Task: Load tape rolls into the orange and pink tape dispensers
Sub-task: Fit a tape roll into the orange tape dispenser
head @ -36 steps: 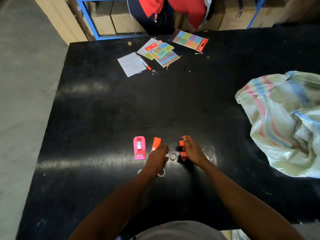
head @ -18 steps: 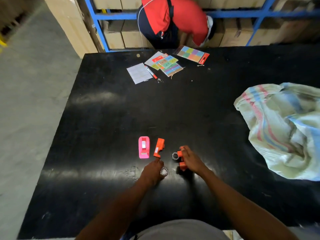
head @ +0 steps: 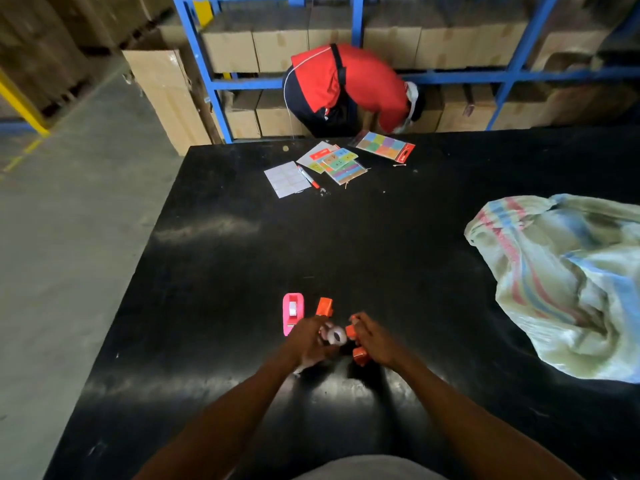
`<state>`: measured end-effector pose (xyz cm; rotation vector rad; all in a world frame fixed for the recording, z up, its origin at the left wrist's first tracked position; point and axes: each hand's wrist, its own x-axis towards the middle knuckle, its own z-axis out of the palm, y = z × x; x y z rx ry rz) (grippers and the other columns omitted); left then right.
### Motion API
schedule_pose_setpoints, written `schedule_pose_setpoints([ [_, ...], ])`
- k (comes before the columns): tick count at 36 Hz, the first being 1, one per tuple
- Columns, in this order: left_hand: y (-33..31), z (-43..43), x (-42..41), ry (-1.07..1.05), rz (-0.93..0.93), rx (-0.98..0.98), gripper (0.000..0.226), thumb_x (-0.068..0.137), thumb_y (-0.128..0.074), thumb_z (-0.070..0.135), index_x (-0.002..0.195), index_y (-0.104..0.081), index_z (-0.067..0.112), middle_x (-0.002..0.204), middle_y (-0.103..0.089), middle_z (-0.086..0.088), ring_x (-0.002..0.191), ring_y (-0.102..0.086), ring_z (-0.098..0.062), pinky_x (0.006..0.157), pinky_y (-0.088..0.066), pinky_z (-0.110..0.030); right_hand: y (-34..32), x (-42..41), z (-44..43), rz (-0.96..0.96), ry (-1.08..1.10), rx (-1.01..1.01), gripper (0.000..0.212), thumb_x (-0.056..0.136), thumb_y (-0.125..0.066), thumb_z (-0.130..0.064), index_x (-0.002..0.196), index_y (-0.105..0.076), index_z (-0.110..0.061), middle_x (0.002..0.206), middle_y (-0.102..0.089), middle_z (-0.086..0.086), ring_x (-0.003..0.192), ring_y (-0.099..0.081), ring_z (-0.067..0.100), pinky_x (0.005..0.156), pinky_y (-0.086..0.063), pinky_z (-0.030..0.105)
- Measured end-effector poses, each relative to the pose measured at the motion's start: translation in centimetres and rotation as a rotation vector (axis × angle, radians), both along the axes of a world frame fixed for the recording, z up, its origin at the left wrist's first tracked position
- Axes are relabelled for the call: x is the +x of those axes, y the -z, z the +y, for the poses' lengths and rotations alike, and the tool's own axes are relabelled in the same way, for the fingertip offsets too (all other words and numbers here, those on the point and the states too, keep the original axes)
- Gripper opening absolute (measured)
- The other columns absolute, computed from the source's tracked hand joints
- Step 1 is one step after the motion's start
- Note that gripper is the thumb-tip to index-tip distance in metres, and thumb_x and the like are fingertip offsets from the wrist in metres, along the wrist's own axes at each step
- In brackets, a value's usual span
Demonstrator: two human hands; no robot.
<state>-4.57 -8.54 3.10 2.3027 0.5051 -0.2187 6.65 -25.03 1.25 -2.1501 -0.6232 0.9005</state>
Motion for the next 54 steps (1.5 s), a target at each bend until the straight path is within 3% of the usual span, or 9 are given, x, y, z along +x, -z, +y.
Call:
schedule_pose_setpoints([
  [4, -1.0, -0.1, 0.7, 0.014, -0.036, -0.029, 0.046, 0.077, -0.080, 0.027, 0.116, -0.063, 0.012, 0.099, -0.070, -0.007, 0.076, -0.062, -0.014, 0.073, -0.051, -0.022, -0.6, 0.0, 0.9, -0.020, 0.007, 0.031, 0.026, 0.104, -0.036, -0.042, 0.114, -0.057, -0.031, 0.108, -0.068, 0.001, 0.098, -0.065, 0.021, 0.095, -0.050, 0.042],
  [14, -1.3, 0.3, 1.7, -0.093, -0.093, -0.254, 0.038, 0.074, -0.084, 0.028, 0.105, -0.065, 0.018, 0.100, -0.071, -0.005, 0.086, -0.072, -0.015, 0.082, -0.060, -0.038, -1.1, 0.2, 1.3, 0.012, 0.045, 0.087, 0.023, 0.105, -0.034, -0.041, 0.105, -0.056, -0.033, 0.096, -0.069, -0.001, 0.086, -0.067, 0.018, 0.086, -0.052, 0.041],
  [20, -1.2, 0.3, 2.5, -0.122, -0.094, -0.357, 0.042, 0.071, -0.086, 0.030, 0.106, -0.069, 0.014, 0.103, -0.072, -0.006, 0.098, -0.071, -0.021, 0.090, -0.059, -0.040, -1.0, 0.8, 1.4, 0.025, 0.050, 0.112, 0.023, 0.104, -0.033, -0.042, 0.103, -0.055, -0.035, 0.094, -0.068, -0.004, 0.084, -0.068, 0.019, 0.084, -0.053, 0.042],
  [26, -1.6, 0.6, 3.1, -0.091, -0.055, -0.469, 0.027, 0.079, -0.080, 0.020, 0.105, -0.075, 0.014, 0.103, -0.076, -0.005, 0.095, -0.070, -0.011, 0.089, -0.055, -0.027, -1.2, 1.6, 1.2, 0.030, 0.012, 0.098, 0.023, 0.105, -0.033, -0.040, 0.104, -0.056, -0.034, 0.093, -0.068, -0.004, 0.082, -0.068, 0.019, 0.077, -0.054, 0.038],
  [32, -1.3, 1.3, 3.3, -0.052, 0.028, -0.602, 0.024, 0.087, -0.072, 0.023, 0.109, -0.074, 0.013, 0.109, -0.075, -0.010, 0.108, -0.069, -0.025, 0.095, -0.052, -0.032, -1.9, 2.1, 1.2, 0.011, -0.057, 0.105, 0.024, 0.107, -0.034, -0.032, 0.109, -0.057, -0.026, 0.096, -0.067, 0.001, 0.078, -0.063, 0.014, 0.063, -0.048, 0.016],
  [34, -1.2, 1.6, 3.5, -0.066, 0.050, -0.644, 0.026, 0.090, -0.069, 0.018, 0.114, -0.071, 0.008, 0.114, -0.073, -0.015, 0.108, -0.069, -0.024, 0.093, -0.054, -0.027, -1.7, 2.4, 1.2, 0.004, -0.078, 0.105, 0.023, 0.107, -0.034, -0.034, 0.110, -0.056, -0.029, 0.096, -0.067, -0.001, 0.079, -0.064, 0.011, 0.067, -0.048, 0.021],
  [41, -0.7, 2.1, 4.4, -0.172, 0.102, -0.849, 0.038, 0.085, -0.073, 0.008, 0.120, -0.061, -0.004, 0.122, -0.065, -0.028, 0.113, -0.065, -0.038, 0.101, -0.053, -0.041, -1.4, 3.5, 1.7, 0.006, -0.113, 0.092, 0.023, 0.106, -0.033, -0.038, 0.116, -0.053, -0.033, 0.103, -0.067, 0.000, 0.082, -0.066, 0.011, 0.075, -0.051, 0.028],
  [50, -0.6, 2.2, 5.2, -0.108, 0.027, -0.618, 0.021, 0.081, -0.079, 0.013, 0.098, -0.068, 0.010, 0.088, -0.072, 0.000, 0.086, -0.069, -0.015, 0.077, -0.054, -0.029, -1.7, 4.0, 2.5, 0.016, -0.157, 0.013, 0.030, 0.107, -0.031, -0.034, 0.121, -0.055, -0.024, 0.111, -0.067, 0.004, 0.097, -0.065, 0.021, 0.088, -0.050, 0.035],
  [54, -0.5, 1.6, 5.1, -0.121, -0.060, -0.519, 0.032, 0.077, -0.082, 0.014, 0.104, -0.068, 0.005, 0.092, -0.072, -0.002, 0.086, -0.070, -0.010, 0.077, -0.055, -0.021, -1.6, 3.7, 2.8, 0.077, -0.062, 0.032, 0.029, 0.107, -0.032, -0.032, 0.115, -0.057, -0.019, 0.089, -0.065, 0.006, 0.067, -0.065, 0.017, 0.059, -0.051, 0.025],
])
